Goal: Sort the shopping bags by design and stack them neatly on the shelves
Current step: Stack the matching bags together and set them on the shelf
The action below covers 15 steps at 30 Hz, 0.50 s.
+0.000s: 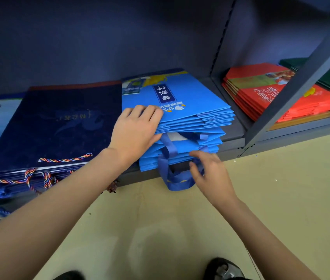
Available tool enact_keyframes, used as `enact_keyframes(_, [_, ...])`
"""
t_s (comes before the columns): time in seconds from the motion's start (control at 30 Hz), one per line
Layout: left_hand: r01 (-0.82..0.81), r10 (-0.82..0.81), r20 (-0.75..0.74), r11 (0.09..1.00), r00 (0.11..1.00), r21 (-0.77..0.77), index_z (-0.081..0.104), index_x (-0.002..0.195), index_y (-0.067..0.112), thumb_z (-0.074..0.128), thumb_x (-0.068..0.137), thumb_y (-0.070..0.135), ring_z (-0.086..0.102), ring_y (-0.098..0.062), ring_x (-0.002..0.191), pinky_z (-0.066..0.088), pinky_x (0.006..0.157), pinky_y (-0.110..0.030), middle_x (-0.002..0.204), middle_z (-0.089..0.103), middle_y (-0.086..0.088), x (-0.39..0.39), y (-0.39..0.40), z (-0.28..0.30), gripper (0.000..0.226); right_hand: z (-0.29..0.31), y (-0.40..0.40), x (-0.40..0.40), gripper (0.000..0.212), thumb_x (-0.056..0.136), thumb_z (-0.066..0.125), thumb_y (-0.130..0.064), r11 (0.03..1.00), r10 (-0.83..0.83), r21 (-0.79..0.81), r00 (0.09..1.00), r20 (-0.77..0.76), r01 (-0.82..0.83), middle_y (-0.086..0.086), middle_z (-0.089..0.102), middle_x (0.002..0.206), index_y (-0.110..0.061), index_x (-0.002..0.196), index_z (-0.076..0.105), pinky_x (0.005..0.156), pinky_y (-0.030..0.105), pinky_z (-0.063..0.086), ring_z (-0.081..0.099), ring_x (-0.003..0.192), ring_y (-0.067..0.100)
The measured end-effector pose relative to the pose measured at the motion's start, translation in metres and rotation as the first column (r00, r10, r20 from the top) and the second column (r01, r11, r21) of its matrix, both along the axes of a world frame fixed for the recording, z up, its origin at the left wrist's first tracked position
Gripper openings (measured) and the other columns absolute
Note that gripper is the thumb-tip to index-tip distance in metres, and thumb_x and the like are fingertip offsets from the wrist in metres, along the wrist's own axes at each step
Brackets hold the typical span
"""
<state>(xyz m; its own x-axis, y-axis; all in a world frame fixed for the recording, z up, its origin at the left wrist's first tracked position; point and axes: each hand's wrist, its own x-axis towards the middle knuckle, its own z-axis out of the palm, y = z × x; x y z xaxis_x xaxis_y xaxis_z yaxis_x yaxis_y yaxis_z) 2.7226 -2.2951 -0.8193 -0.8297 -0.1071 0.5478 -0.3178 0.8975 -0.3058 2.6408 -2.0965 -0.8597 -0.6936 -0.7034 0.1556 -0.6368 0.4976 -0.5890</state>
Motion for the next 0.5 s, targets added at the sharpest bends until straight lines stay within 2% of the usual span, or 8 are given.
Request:
enact_keyframes(0.07, [-0.017, 0.017, -0.010, 1.000, 1.000, 0.008, 0.062, 0.102, 0.011, 0.078, 0.063, 0.040, 0.062, -0.024, 0.080, 0.046, 0.065, -0.031, 0.098, 0.066, -0.002, 0.001, 0.002, -0.001, 0.051, -0.007, 0.010, -0.008, 0.016, 0.083, 0.067, -0.018, 0.974, -0.207, -0.083, 0.978, 0.041, 0.210, 0.003, 0.064, 0.092, -0.012, 0.096, 0.060, 0.076, 0.028, 0.037, 0.055, 0.092, 0.027])
enact_keyframes(0.13, [-0.028, 0.028, -0.010, 0.999, 1.000, 0.018, 0.062, 0.103, 0.011, 0.079, 0.063, 0.040, 0.062, -0.024, 0.081, 0.046, 0.066, -0.031, 0.099, 0.066, -0.001, 0.001, 0.004, -0.004, 0.052, -0.015, 0.012, -0.016, 0.031, 0.077, 0.075, -0.023, 0.921, -0.355, -0.089, 0.911, 0.210, 0.379, 0.000, 0.057, 0.092, -0.015, 0.092, 0.049, 0.073, 0.030, 0.040, 0.054, 0.089, 0.025])
enact_keyframes(0.23, [-0.028, 0.027, 0.019, 0.999, 0.999, 0.034, 0.062, 0.104, 0.010, 0.080, 0.061, 0.039, 0.062, -0.024, 0.082, 0.046, 0.066, -0.031, 0.101, 0.066, -0.002, 0.002, 0.006, -0.006, 0.055, -0.025, -0.002, -0.018, 0.041, 0.076, 0.076, -0.023, 0.890, -0.419, 0.015, 0.802, 0.425, 0.456, -0.003, 0.055, 0.092, -0.013, 0.101, 0.046, 0.071, 0.027, 0.038, 0.053, 0.090, 0.021])
enact_keyframes(0.33, [-0.031, 0.030, 0.016, 0.999, 0.999, 0.037, 0.062, 0.104, 0.011, 0.079, 0.061, 0.040, 0.062, -0.024, 0.082, 0.046, 0.066, -0.031, 0.102, 0.066, -0.002, 0.002, 0.006, -0.005, 0.055, -0.031, -0.016, -0.013, 0.022, 0.081, 0.069, -0.014, 0.839, -0.472, 0.037, 0.691, 0.548, 0.543, 0.002, 0.058, 0.078, -0.007, 0.096, 0.055, 0.071, 0.030, 0.041, 0.058, 0.083, 0.026])
enact_keyframes(0.4, [-0.036, 0.035, 0.015, 0.999, 0.999, 0.029, 0.063, 0.104, 0.011, 0.079, 0.061, 0.040, 0.062, -0.024, 0.082, 0.046, 0.065, -0.030, 0.101, 0.066, -0.002, 0.001, 0.005, -0.003, 0.055, -0.024, -0.014, -0.013, 0.009, 0.082, 0.063, -0.011, 0.882, -0.432, 0.083, 0.724, 0.538, 0.464, 0.007, 0.057, 0.072, -0.007, 0.080, 0.056, 0.064, 0.030, 0.038, 0.056, 0.075, 0.028])
enact_keyframes(0.43, [-0.037, 0.036, 0.017, 0.999, 0.999, 0.027, 0.063, 0.103, 0.011, 0.080, 0.060, 0.040, 0.062, -0.025, 0.081, 0.047, 0.065, -0.030, 0.100, 0.066, -0.002, 0.001, 0.005, -0.003, 0.055, -0.016, -0.010, -0.013, 0.013, 0.082, 0.062, -0.012, 0.917, -0.389, 0.123, 0.777, 0.495, 0.380, 0.007, 0.056, 0.068, -0.007, 0.072, 0.056, 0.061, 0.029, 0.036, 0.053, 0.071, 0.027])
enact_keyframes(0.47, [-0.035, 0.035, 0.019, 0.999, 0.999, 0.029, 0.063, 0.103, 0.010, 0.080, 0.060, 0.040, 0.062, -0.025, 0.080, 0.047, 0.065, -0.029, 0.099, 0.066, -0.002, 0.001, 0.005, -0.002, 0.055, -0.004, -0.005, -0.013, 0.019, 0.082, 0.062, -0.013, 0.942, -0.333, 0.173, 0.859, 0.388, 0.287, 0.006, 0.053, 0.064, -0.009, 0.065, 0.053, 0.059, 0.029, 0.034, 0.050, 0.070, 0.027])
enact_keyframes(0.5, [-0.034, 0.033, 0.023, 0.999, 0.999, 0.033, 0.063, 0.102, 0.010, 0.081, 0.059, 0.040, 0.062, -0.025, 0.080, 0.047, 0.065, -0.029, 0.099, 0.066, -0.003, 0.002, 0.005, -0.002, 0.055, 0.009, 0.000, -0.014, 0.026, 0.082, 0.062, -0.014, 0.955, -0.253, 0.202, 0.951, 0.180, 0.216, 0.005, 0.052, 0.062, -0.012, 0.060, 0.049, 0.058, 0.031, 0.033, 0.049, 0.071, 0.029])
